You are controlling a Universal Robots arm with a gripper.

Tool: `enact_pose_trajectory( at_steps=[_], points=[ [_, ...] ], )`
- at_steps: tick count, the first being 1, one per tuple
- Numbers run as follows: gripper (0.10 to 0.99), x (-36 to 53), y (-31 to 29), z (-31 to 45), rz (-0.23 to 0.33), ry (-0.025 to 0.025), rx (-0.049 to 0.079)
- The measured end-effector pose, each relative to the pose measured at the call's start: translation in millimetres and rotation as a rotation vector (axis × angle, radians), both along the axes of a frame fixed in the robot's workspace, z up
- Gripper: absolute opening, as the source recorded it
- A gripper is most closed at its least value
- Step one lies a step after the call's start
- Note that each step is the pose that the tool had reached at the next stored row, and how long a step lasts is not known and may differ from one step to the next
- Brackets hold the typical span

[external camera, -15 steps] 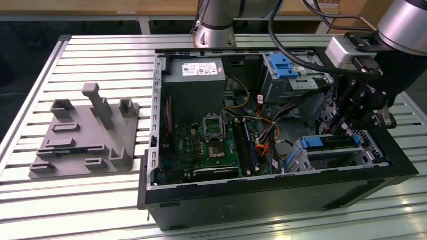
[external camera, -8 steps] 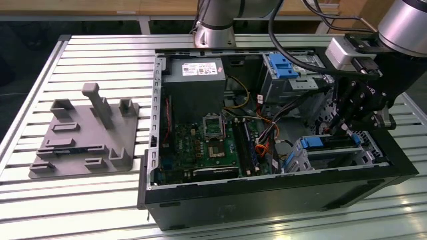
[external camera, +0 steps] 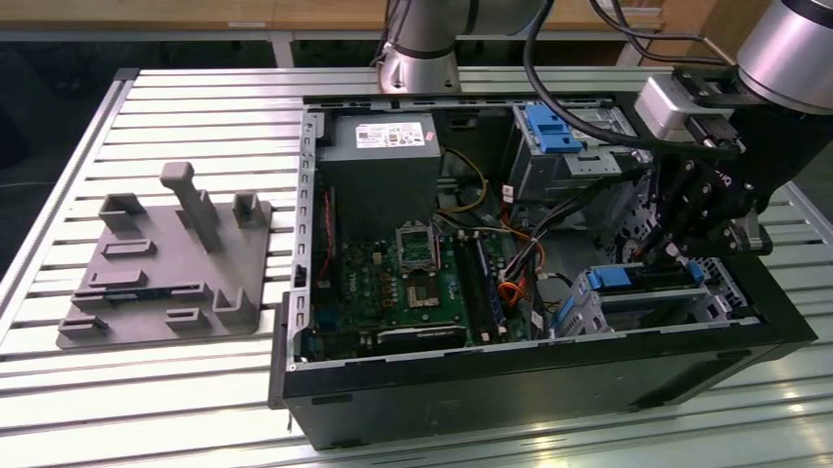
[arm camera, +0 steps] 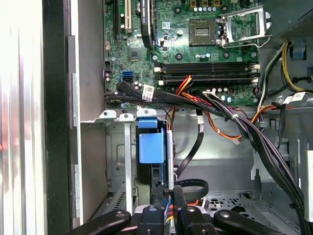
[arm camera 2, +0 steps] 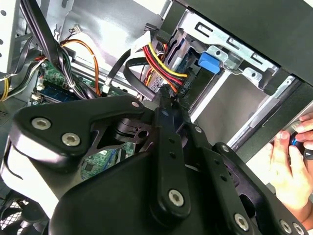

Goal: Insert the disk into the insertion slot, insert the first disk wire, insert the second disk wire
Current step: 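Insert the second disk wire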

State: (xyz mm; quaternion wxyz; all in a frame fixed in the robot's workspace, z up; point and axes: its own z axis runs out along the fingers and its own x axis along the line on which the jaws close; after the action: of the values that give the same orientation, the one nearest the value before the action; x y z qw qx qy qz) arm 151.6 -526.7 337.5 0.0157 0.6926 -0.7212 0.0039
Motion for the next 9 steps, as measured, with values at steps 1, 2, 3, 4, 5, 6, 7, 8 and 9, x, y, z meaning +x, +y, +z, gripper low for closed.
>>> enact_pose_trajectory(
  at_steps=[1, 2, 3, 4, 5, 6, 7, 8, 9],
  points=[
    [0.196, 0.0, -0.1, -0.2, 0.000, 0.0000, 0.000],
    [0.196, 0.0, -0.1, -0.4, 0.000, 0.0000, 0.000],
    [0.196, 0.0, -0.2, -0.7, 0.000, 0.0000, 0.000],
    [0.196, 0.0, -0.2, -0.9, 0.000, 0.0000, 0.000],
    [0.196, 0.0, -0.3, -1.1, 0.000, 0.0000, 0.000],
    [0.196, 0.0, -0.3, -1.3, 0.000, 0.0000, 0.000],
    [0.196, 0.0, -0.4, -1.5, 0.000, 0.0000, 0.000],
    [0.196, 0.0, -0.4, -1.7, 0.000, 0.0000, 0.000],
    [0.196, 0.0, -0.5, -1.9, 0.000, 0.0000, 0.000]
  ],
)
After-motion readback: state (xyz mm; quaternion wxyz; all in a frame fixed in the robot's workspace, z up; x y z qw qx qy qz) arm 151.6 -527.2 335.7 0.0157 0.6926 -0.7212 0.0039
